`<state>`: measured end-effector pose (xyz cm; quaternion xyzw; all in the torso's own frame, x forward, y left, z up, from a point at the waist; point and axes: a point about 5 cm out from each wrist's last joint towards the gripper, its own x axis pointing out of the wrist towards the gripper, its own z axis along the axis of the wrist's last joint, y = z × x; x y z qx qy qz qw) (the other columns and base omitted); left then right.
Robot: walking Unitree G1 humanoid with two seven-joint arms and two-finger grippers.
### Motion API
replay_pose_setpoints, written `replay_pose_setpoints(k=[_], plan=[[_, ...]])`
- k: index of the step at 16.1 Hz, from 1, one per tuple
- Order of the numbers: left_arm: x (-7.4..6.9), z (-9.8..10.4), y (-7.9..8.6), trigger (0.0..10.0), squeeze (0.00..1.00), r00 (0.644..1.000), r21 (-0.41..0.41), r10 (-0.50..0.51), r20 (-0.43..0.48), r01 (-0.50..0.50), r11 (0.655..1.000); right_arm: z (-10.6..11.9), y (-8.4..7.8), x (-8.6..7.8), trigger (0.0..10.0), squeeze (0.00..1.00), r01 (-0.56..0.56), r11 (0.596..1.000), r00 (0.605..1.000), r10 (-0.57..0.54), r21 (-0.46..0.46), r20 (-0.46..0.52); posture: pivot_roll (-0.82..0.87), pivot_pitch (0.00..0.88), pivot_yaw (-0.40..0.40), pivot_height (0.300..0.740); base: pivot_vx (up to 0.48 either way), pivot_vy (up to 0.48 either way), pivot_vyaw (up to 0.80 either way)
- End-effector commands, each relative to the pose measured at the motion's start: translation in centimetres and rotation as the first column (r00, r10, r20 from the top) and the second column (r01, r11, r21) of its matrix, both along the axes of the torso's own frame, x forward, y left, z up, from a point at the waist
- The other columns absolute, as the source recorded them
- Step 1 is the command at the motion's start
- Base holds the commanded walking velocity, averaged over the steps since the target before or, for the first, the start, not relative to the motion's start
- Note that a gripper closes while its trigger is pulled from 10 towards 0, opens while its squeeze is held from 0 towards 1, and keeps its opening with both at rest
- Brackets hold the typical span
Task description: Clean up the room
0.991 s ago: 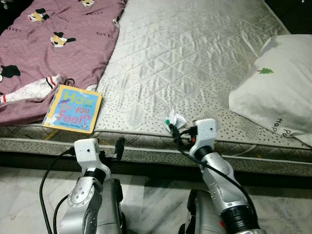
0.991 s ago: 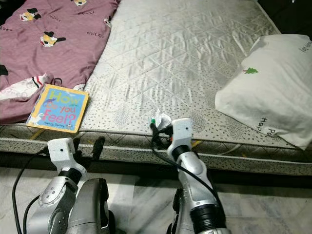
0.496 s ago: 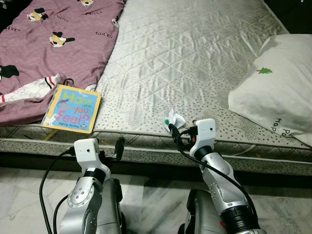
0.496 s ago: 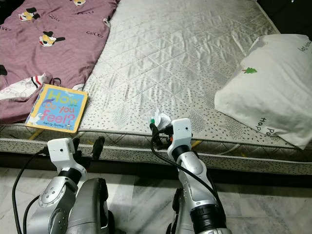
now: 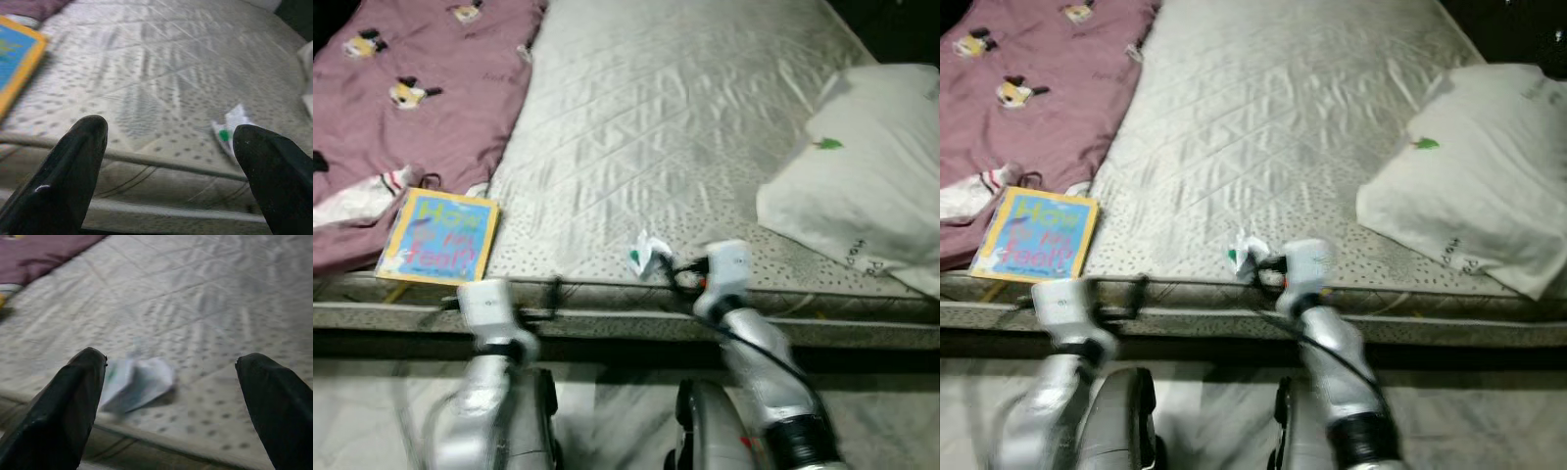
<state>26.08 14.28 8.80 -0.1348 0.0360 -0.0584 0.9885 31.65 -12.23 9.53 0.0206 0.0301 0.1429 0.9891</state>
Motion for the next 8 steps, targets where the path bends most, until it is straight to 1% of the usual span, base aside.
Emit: replay_pose_setpoints(k=[1, 2, 4, 8], plan=[[-0.19, -0.16, 1.04, 10.0, 0.00, 0.999, 0.010, 0.034, -0.010, -0.034, 0.999, -0.11, 0.96, -0.14, 10.0, 0.00, -0.022, 1.000, 1.000, 0.022, 0.011, -0.005, 0.07, 0.191, -0.050, 0.570, 0.259, 0.000, 0.00], [-0.19, -0.15, 1.04, 10.0, 0.00, 0.999, 0.010, 0.036, -0.010, -0.036, 0.999, -0.11, 0.96, -0.15, 10.0, 0.00, -0.023, 1.000, 1.000, 0.023, 0.011, -0.005, 0.07, 0.191, -0.050, 0.570, 0.255, 0.000, 0.00], [-0.16, -0.07, 1.12, 10.0, 0.00, 0.999, 0.011, 0.045, -0.003, -0.045, 0.999, -0.13, 1.00, -0.14, 10.0, 0.00, -0.024, 1.000, 1.000, 0.024, 0.011, -0.006, 0.07, 0.191, -0.052, 0.570, 0.000, 0.000, 0.00], [-0.08, -0.31, 1.36, 10.0, 0.00, 0.997, 0.025, 0.071, -0.022, -0.070, 0.997, -0.23, 0.98, -0.13, 10.0, 0.00, -0.022, 0.999, 1.000, 0.022, 0.023, -0.011, 0.07, 0.191, -0.053, 0.570, 0.000, 0.000, 0.00]])
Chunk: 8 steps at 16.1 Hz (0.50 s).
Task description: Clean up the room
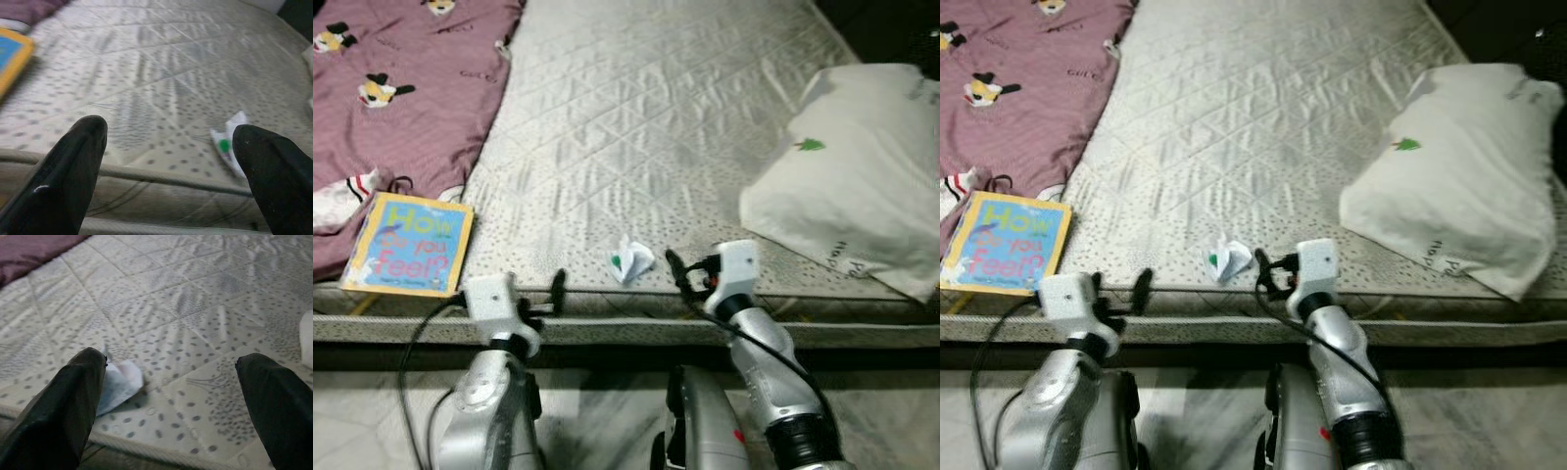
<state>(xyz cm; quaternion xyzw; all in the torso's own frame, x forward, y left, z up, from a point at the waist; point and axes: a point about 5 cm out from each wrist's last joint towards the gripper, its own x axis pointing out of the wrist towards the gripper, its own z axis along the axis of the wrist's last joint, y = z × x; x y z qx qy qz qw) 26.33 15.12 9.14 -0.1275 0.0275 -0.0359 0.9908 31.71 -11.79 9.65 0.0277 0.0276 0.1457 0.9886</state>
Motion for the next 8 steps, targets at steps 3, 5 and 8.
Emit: replay_pose_setpoints(k=[3, 5, 8], plan=[[-0.35, -0.72, 0.53, 10.0, 0.00, 0.999, 0.012, 0.028, -0.039, -0.028, 1.000, -0.44, 0.80, -0.33, 10.0, 0.00, -0.037, 0.999, 0.999, 0.038, 0.011, -0.017, 0.07, 0.189, -0.053, 0.555, 0.000, 0.000, 0.00], [-0.40, -0.74, 0.51, 10.0, 0.00, 0.999, 0.013, 0.029, -0.040, -0.028, 1.000, -0.30, 0.84, -0.29, 10.0, 0.00, -0.040, 0.999, 0.999, 0.040, 0.025, -0.011, 0.07, 0.190, -0.055, 0.540, 0.000, 0.000, 0.00], [-0.44, -0.75, 0.51, 10.0, 0.00, 0.999, 0.016, 0.031, -0.041, -0.030, 0.999, -0.36, 0.88, -0.27, 10.0, 0.00, -0.041, 0.999, 0.999, 0.042, 0.025, -0.016, 0.08, 0.189, -0.055, 0.540, 0.000, 0.000, 0.00]])
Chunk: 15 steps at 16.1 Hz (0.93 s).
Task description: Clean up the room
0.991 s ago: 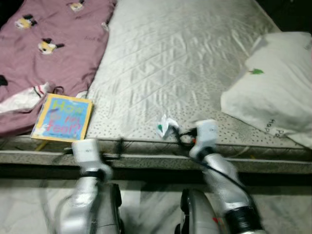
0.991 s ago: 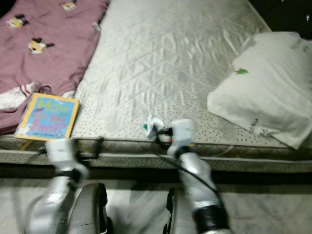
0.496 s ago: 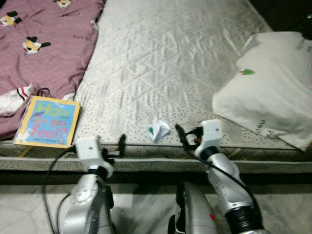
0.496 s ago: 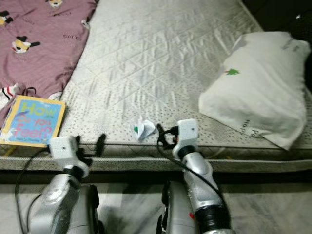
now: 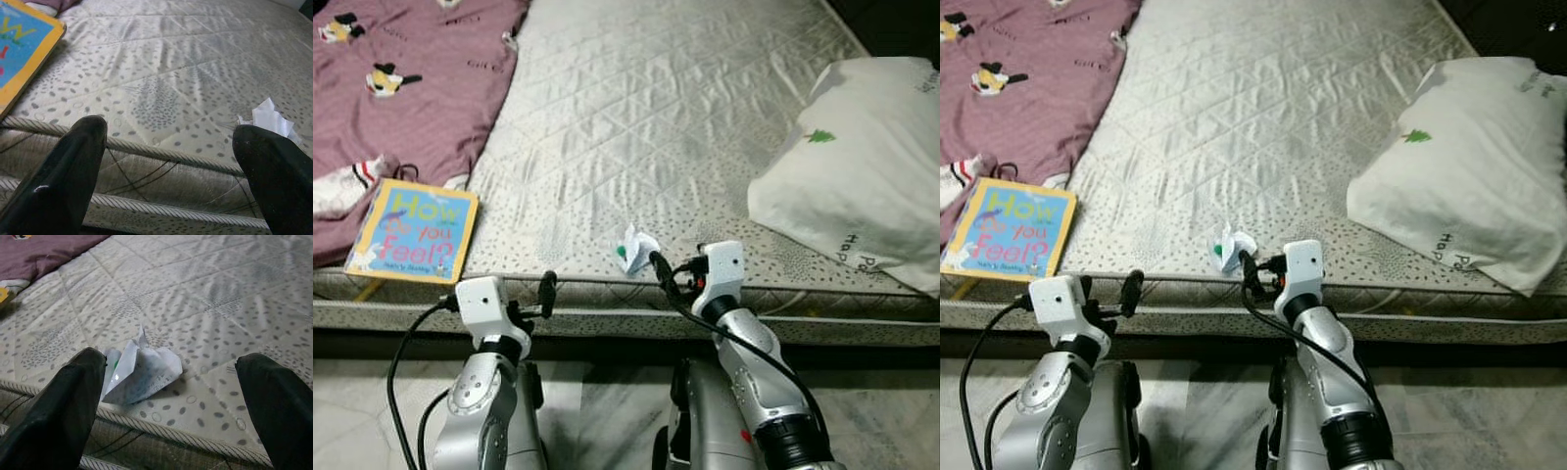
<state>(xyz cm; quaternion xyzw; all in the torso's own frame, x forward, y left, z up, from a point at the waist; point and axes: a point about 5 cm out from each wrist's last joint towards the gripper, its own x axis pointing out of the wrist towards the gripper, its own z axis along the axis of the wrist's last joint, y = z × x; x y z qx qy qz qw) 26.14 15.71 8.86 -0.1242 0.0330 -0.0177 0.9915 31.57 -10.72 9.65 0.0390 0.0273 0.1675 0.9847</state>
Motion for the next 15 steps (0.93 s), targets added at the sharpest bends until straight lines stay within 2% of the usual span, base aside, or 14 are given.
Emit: replay_pose_setpoints(k=[1, 3, 6, 7, 10, 15], plan=[[-0.3, -0.5, -0.1, 10.0, 0.00, 1.000, 0.000, -0.008, -0.024, 0.008, 1.000, -0.6, 0.0, -0.2, 10.0, 0.00, -0.008, 1.000, 1.000, 0.008, 0.000, -0.029, 0.08, 0.189, -0.055, 0.540, 0.000, 0.000, 0.00], [-0.4, -0.1, -0.4, 10.0, 0.00, 0.999, -0.016, -0.040, -0.007, 0.040, 0.999, -1.0, 0.6, -0.3, 10.0, 0.00, -0.035, 0.999, 0.998, 0.034, -0.004, -0.047, 0.08, 0.190, -0.054, 0.540, 0.000, 0.000, 0.00], [-0.5, 0.3, 0.2, 10.0, 0.00, 1.000, 0.030, -0.019, -0.011, 0.019, 0.999, -1.6, 3.9, -0.5, 10.0, 0.00, -0.134, 0.991, 0.988, 0.133, -0.014, -0.078, 0.11, 0.206, -0.055, 0.540, 0.000, 0.000, 0.00], [-0.8, 0.3, 0.7, 10.0, 0.00, 1.000, 0.049, 0.002, -0.016, -0.001, 0.999, -1.5, 4.3, -0.4, 10.0, 0.00, -0.143, 0.989, 0.987, 0.141, -0.022, -0.074, 0.13, 0.219, -0.058, 0.540, 0.000, 0.000, 0.00], [-3.0, -0.1, 2.7, 10.0, 0.00, 0.996, 0.088, 0.065, -0.055, -0.060, 0.994, -1.0, 4.8, 0.6, 10.0, 0.00, -0.117, 0.993, 0.990, 0.118, 0.011, -0.072, 0.18, 0.256, -0.060, 0.540, 0.000, 0.000, 0.00], [-5.5, 0.4, 3.8, 10.0, 0.00, 0.991, 0.125, 0.102, -0.091, -0.091, 0.988, -0.1, 6.1, 2.2, 10.0, 0.00, -0.075, 0.997, 0.995, 0.077, 0.028, -0.062, 0.25, 0.300, -0.046, 0.540, 0.000, 0.000, 0.00]])
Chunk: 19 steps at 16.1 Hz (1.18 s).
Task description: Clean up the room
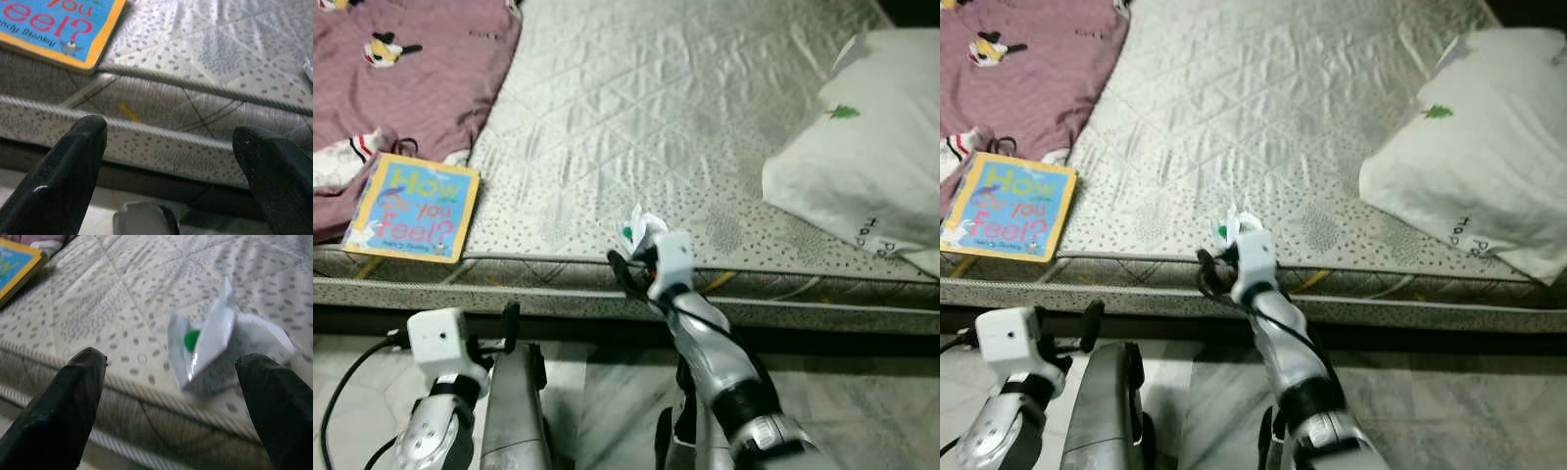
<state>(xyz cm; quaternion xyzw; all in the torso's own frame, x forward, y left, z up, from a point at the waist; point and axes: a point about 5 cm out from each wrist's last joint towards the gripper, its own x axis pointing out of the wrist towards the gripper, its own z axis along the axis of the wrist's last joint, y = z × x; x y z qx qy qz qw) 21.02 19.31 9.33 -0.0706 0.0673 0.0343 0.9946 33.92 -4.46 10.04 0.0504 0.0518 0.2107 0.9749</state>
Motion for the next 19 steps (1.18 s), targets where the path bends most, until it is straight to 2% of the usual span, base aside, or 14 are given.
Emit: replay_pose_setpoints(k=[1, 3, 7, 10, 12, 14, 15, 16, 17, 19], plan=[[-0.7, 0.2, 0.3, 10.0, 0.00, 1.000, 0.017, 0.006, -0.022, -0.006, 1.000, 0.0, 0.0, 0.4, 10.0, 0.00, 0.041, 0.999, 0.999, -0.041, 0.011, -0.011, 0.26, 0.320, -0.043, 0.540, 0.000, 0.000, 0.00], [-1.0, 0.6, 0.4, 10.0, 0.00, 1.000, 0.021, 0.006, -0.027, -0.006, 1.000, 0.6, -1.0, 1.6, 10.0, 0.00, 0.135, 0.991, 0.991, -0.134, 0.021, -0.025, 0.27, 0.344, -0.033, 0.540, 0.000, 0.000, 0.00], [-1.4, 0.6, 0.1, 10.0, 0.00, 0.998, 0.017, -0.010, -0.055, 0.011, 1.000, 2.2, -1.6, 3.0, 10.0, 0.00, 0.212, 0.977, 0.977, -0.212, 0.016, -0.008, 0.27, 0.367, -0.025, 0.540, 0.000, 0.000, 0.00], [-1.5, 0.8, 0.0, 10.0, 0.00, 0.998, 0.014, -0.011, -0.061, 0.012, 1.000, 2.6, -1.1, 3.3, 10.0, 0.00, 0.220, 0.975, 0.975, -0.220, -0.004, 0.014, 0.27, 0.374, -0.027, 0.540, 0.000, 0.000, 0.00], [-1.6, 0.8, -0.1, 10.0, 0.00, 0.998, 0.011, -0.008, -0.067, 0.009, 1.000, 2.2, -1.0, 3.2, 10.0, 0.00, 0.233, 0.971, 0.972, -0.232, -0.060, 0.021, 0.27, 0.375, -0.029, 0.540, 0.000, 0.000, 0.00], [-1.6, 0.8, -0.1, 10.0, 0.00, 0.998, 0.011, -0.007, -0.069, 0.008, 1.000, 1.9, -0.8, 3.0, 10.0, 0.00, 0.231, 0.971, 0.973, -0.230, -0.063, 0.017, 0.27, 0.375, -0.028, 0.540, 0.000, 0.000, 0.00], [-1.5, 0.8, -0.1, 10.0, 0.00, 0.998, 0.010, -0.006, -0.069, 0.007, 1.000, 1.5, -0.5, 2.7, 9.0, 0.00, 0.221, 0.972, 0.975, -0.220, -0.084, 0.018, 0.27, 0.372, -0.033, 0.540, 0.000, 0.000, 0.00], [-1.5, 0.8, -0.1, 10.0, 0.00, 0.998, 0.010, -0.004, -0.069, 0.005, 1.000, 1.4, -0.2, 2.6, 3.3, 0.00, 0.218, 0.972, 0.976, -0.216, -0.091, 0.031, 0.27, 0.372, -0.035, 0.540, 0.000, 0.000, 0.00], [-1.4, 0.9, -0.1, 10.0, 0.00, 0.998, 0.010, -0.004, -0.068, 0.005, 1.000, 1.7, 0.1, 2.5, 0.0, 0.00, 0.212, 0.973, 0.976, -0.207, -0.095, 0.062, 0.27, 0.371, -0.036, 0.540, 0.000, 0.000, 0.00], [-1.3, 0.9, -0.2, 10.0, 0.00, 0.998, 0.008, -0.008, -0.067, 0.009, 1.000, 1.7, 0.7, 2.4, 0.0, 0.00, 0.203, 0.973, 0.978, -0.197, -0.107, 0.064, 0.27, 0.367, -0.036, 0.540, 0.000, 0.000, 0.00]])
